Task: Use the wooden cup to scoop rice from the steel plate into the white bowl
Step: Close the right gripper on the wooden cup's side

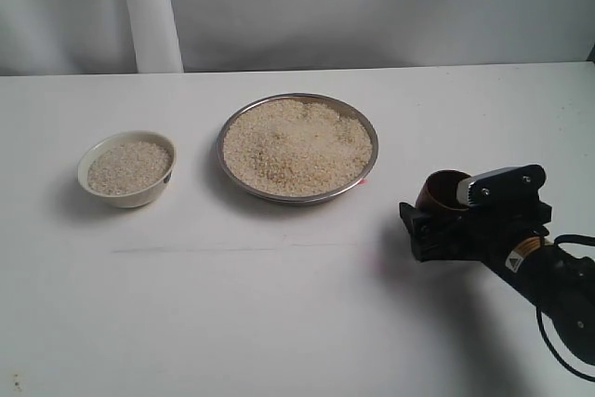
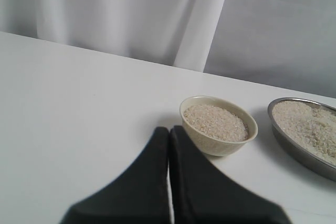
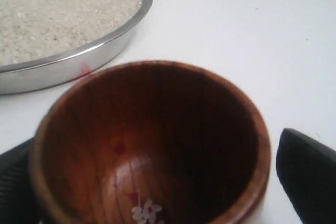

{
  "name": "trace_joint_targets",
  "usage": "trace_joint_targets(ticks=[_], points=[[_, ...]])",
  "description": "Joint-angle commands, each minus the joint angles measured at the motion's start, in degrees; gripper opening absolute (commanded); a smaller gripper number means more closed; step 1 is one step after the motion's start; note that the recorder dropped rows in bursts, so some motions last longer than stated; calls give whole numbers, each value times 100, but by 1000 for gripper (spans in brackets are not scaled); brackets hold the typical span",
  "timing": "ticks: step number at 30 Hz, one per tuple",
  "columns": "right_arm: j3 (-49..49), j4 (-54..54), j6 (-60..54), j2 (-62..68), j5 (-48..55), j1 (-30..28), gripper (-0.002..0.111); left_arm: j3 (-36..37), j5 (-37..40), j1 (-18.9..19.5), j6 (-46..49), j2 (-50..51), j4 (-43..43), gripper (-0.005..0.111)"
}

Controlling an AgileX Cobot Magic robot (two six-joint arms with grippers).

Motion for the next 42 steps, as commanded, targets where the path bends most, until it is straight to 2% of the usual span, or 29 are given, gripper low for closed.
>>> trace_joint_targets(ticks=[1, 18, 20, 22, 23, 25, 28, 31, 42], points=[[-49, -16, -37, 148, -166, 3, 105, 11, -20, -26, -12, 1, -27, 0], [-379, -29, -37, 477, -312, 3, 104, 11, -20, -26, -12, 1, -27, 0], [-379, -29, -37, 477, -250, 3, 96, 11, -20, -26, -12, 1, -27, 0], [-379, -29, -37, 477, -225, 3, 77, 11, -20, -26, -12, 1, -27, 0], [-379, -19, -37, 477, -225, 3, 64, 11, -20, -26, -12, 1, -27, 0], [-379, 26, -37, 477, -225, 3, 48, 11, -20, -26, -12, 1, -27, 0], [-379, 78, -14, 477, -225, 3, 32, 11, -20, -26, -12, 1, -27, 0], [-379, 91, 87, 477, -225, 3, 25, 11, -20, -26, -12, 1, -27, 0], [-379, 91, 288, 465, -225, 3, 25, 11, -20, -26, -12, 1, -27, 0]])
